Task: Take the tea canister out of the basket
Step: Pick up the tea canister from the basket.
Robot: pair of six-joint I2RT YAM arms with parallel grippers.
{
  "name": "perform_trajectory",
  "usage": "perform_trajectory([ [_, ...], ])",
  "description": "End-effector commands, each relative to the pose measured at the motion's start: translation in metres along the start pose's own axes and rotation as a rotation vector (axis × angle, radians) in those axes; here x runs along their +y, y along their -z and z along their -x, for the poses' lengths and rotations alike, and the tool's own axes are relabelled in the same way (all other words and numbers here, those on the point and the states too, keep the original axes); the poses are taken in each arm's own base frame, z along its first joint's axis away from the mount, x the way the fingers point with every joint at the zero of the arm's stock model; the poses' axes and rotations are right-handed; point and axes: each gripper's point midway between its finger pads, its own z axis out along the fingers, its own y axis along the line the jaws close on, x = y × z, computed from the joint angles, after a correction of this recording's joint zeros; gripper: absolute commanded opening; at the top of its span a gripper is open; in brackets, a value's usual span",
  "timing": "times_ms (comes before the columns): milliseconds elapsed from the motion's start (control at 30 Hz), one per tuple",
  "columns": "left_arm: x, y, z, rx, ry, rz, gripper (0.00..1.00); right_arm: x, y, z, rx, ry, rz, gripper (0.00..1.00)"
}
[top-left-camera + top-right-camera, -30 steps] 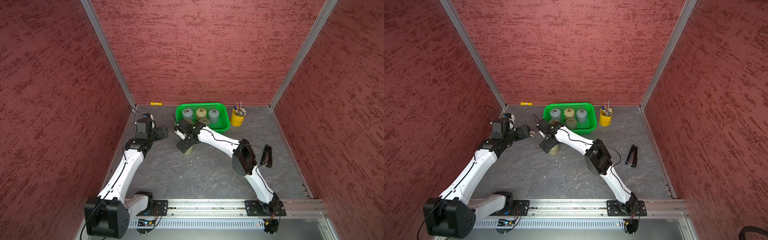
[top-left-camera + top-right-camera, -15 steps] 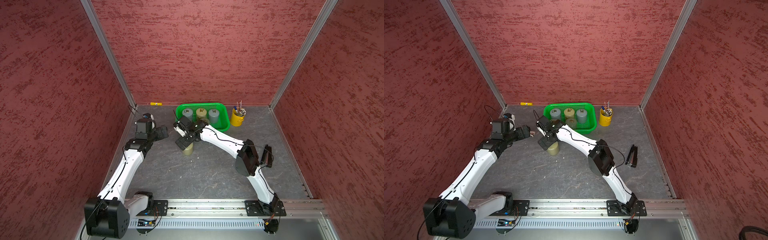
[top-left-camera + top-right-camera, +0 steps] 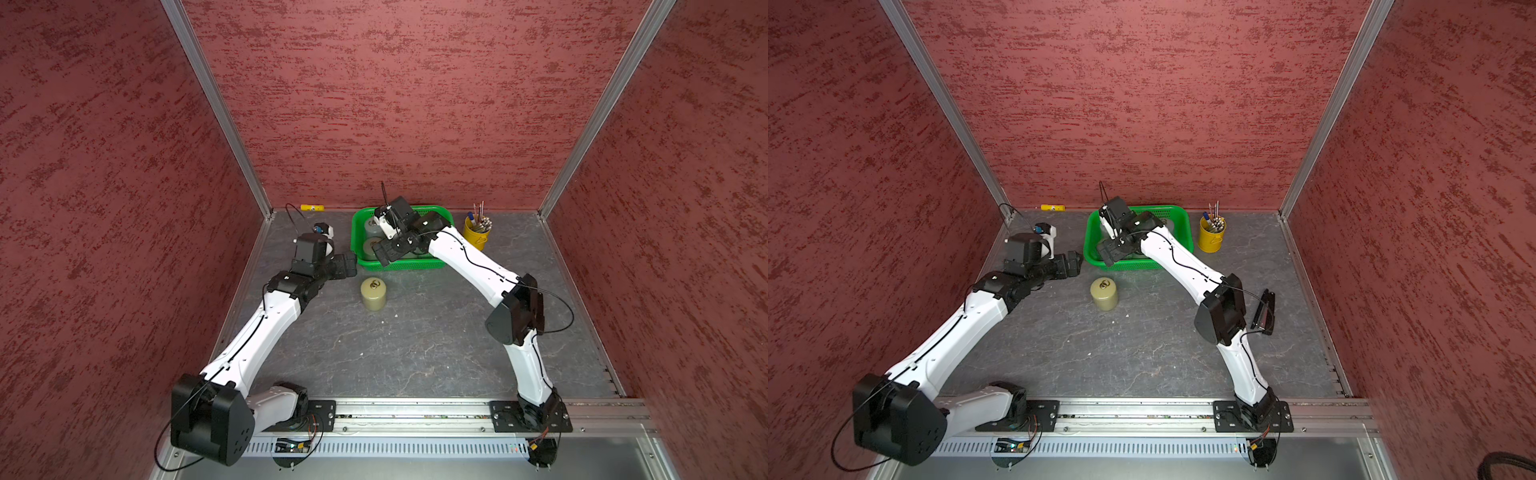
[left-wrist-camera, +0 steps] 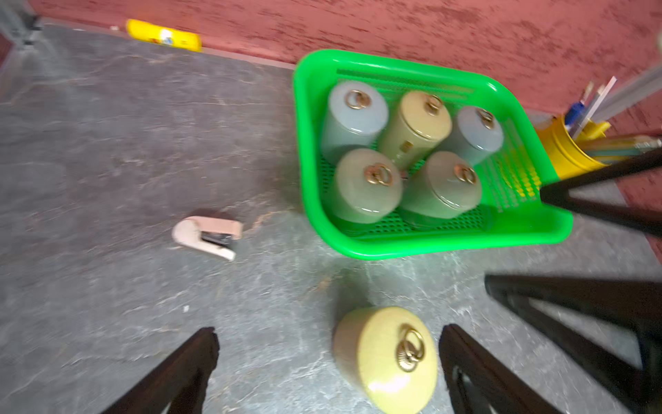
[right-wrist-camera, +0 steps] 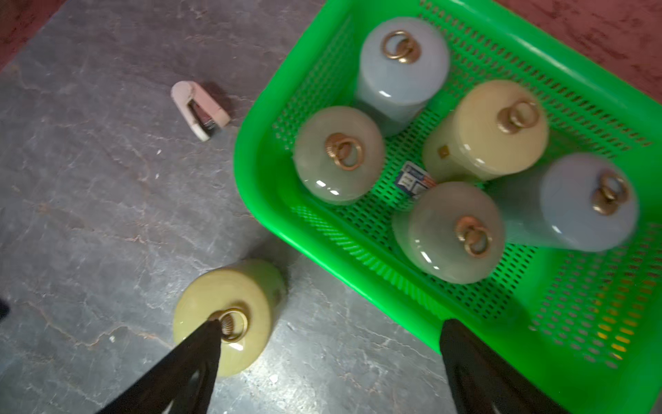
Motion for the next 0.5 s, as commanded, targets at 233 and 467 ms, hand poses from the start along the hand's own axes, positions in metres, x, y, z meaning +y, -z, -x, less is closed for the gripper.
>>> perform_trajectory([
  [233,-0.04,-0.009,0.01,-0.02,-0.067,-0.087,1.0,-0.075,-0.021,-0.014,0.114,-0.083,-0.123,0.99],
  [467,-0.046,-0.009,0.012,-0.021,-0.067,-0.113,1.0,-0.086,-0.041,-0.011,0.118,-0.099,-0.116,0.99],
])
